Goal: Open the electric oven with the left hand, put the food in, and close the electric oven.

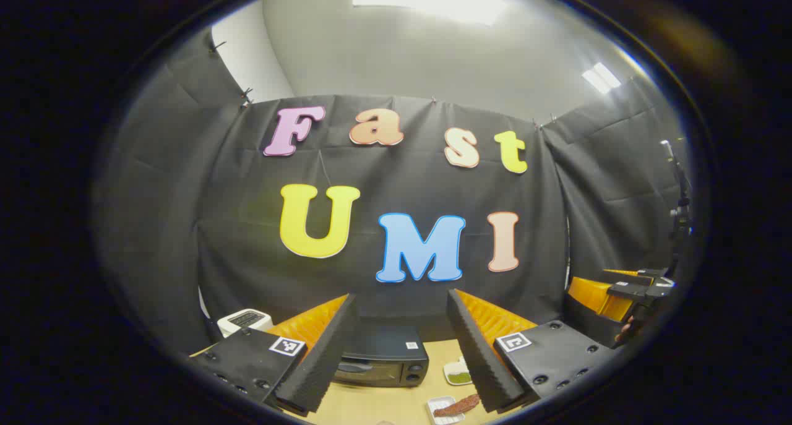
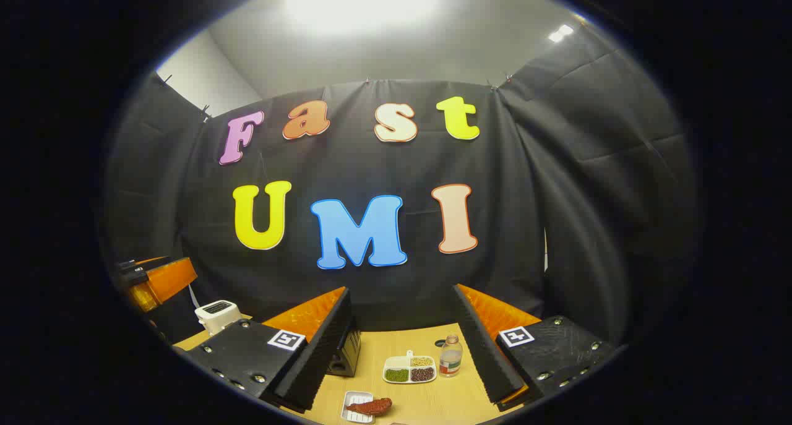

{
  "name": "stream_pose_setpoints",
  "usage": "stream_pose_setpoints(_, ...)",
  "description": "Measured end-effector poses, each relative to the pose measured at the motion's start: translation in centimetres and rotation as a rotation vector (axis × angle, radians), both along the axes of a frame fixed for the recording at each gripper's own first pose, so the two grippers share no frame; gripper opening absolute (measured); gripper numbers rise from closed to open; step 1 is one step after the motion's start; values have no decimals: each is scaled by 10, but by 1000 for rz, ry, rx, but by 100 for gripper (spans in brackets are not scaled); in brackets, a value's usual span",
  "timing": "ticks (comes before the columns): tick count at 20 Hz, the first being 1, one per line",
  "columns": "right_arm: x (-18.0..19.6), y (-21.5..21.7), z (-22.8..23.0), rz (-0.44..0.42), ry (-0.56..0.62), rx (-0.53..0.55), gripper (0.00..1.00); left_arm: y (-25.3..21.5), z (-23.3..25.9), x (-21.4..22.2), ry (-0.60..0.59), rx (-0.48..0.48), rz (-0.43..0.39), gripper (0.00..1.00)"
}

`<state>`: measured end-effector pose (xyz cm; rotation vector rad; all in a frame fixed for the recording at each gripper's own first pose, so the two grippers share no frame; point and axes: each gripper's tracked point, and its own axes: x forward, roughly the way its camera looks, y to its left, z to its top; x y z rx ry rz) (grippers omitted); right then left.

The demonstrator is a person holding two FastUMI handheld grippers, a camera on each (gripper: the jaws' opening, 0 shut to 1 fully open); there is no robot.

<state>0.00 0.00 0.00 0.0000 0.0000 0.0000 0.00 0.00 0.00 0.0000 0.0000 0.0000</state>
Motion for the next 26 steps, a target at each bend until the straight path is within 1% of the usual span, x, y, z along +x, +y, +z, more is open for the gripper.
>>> stream_pose_setpoints(1,2,-2,-2,6,10,8,98,-3,1,1,5,-4,4,100)
stream_pose_setpoints(4,7,-10,0,12,5,0,98,0,0,6,-4,-4,33,100)
stream_pose_setpoints(5,8,-9,-2,18,3,-9,100,-1,-1,8,-2,-12,36,100)
stream_pose_setpoints(6,11,-8,-1,28,-2,-15,98,-1,-2,12,0,-20,40,100)
stream_pose_setpoints(8,15,-5,1,50,-18,-24,98,6,-6,16,5,-12,62,100)
stream_pose_setpoints(11,23,1,-3,69,-23,-24,98,12,-11,19,7,4,85,92)
stream_pose_setpoints(12,27,5,-4,70,-20,-26,98,14,-15,19,12,3,87,100)
stream_pose_setpoints(15,34,11,-12,46,-4,-37,98,22,-25,27,40,-5,63,100)
stream_pose_setpoints(18,35,22,-20,40,16,-26,98,41,-37,38,62,-4,69,100)
stream_pose_setpoints(20,37,24,-26,31,17,-33,98,48,-59,50,108,23,60,100)
stream_pose_setpoints(23,42,28,-35,20,33,-37,98,52,-114,69,232,61,33,100)
stream_pose_setpoints(24,44,28,-38,13,40,-38,98,54,-133,73,276,59,26,92)
stream_pose_setpoints(25,46,29,-43,11,49,-39,98,55,-150,78,316,55,22,92)
stream_pose_setpoints(26,47,30,-48,11,58,-42,98,58,-169,84,350,50,25,94)
